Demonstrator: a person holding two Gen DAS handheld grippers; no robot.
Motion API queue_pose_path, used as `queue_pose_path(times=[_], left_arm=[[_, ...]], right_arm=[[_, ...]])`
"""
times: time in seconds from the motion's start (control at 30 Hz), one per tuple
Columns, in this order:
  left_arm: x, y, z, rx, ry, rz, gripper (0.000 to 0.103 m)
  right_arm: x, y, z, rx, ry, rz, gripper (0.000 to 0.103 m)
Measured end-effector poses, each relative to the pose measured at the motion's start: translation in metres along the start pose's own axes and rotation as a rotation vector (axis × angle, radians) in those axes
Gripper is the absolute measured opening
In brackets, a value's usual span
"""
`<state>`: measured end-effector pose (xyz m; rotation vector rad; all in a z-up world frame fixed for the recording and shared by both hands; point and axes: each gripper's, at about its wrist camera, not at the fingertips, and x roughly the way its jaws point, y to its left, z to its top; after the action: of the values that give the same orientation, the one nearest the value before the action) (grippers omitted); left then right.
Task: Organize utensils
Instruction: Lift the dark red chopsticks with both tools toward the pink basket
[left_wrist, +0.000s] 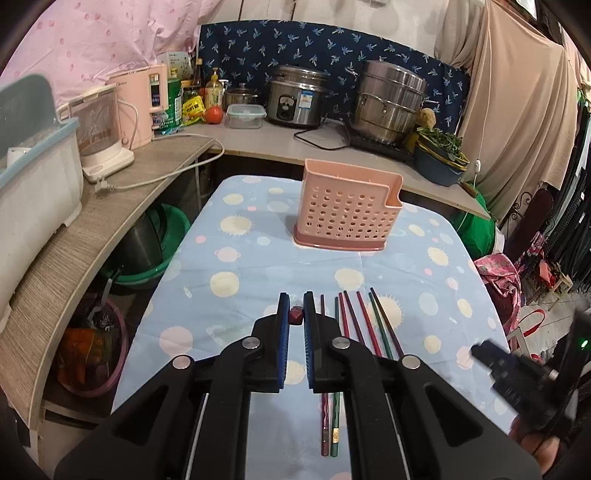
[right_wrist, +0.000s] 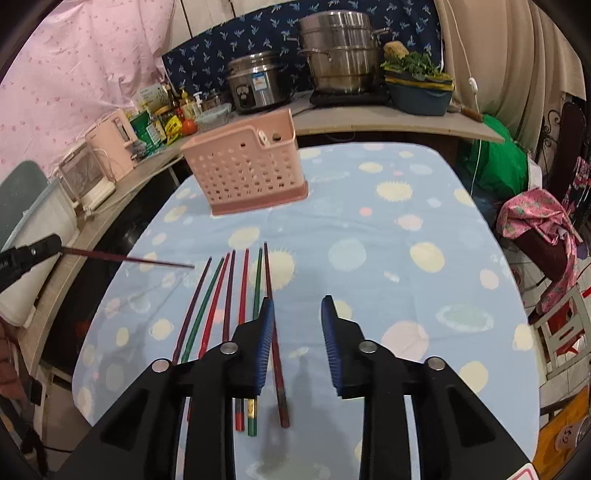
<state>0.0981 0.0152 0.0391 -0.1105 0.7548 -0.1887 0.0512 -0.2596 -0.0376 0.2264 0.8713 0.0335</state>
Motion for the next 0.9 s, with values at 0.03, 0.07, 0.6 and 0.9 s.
queue_pose_path(times=[0.03, 0.07, 0.6, 0.9], left_arm=[[0.0, 0.0, -0.002, -0.001, 0.003, 0.0, 0.007], [0.001, 0.0, -0.003, 0.0, 0.01, -0.002, 0.007], [-0.001, -0.005, -0.016, 0.011, 0.042, -0.016, 0.007], [0.0, -0.005, -0.017, 0.012, 0.045, -0.018, 0.007]], right_arm=[[0.006, 0.002, -0.007, -0.004, 0.025, 0.003, 0.028], [0.012, 0.004, -0.015, -0.012, 0.053, 0.005, 0.028], [0.052, 0.018, -0.053, -0.079, 0.199, -0.023, 0.011], [0.058, 0.019, -0.056, -0.098, 0.217, -0.043, 0.008]])
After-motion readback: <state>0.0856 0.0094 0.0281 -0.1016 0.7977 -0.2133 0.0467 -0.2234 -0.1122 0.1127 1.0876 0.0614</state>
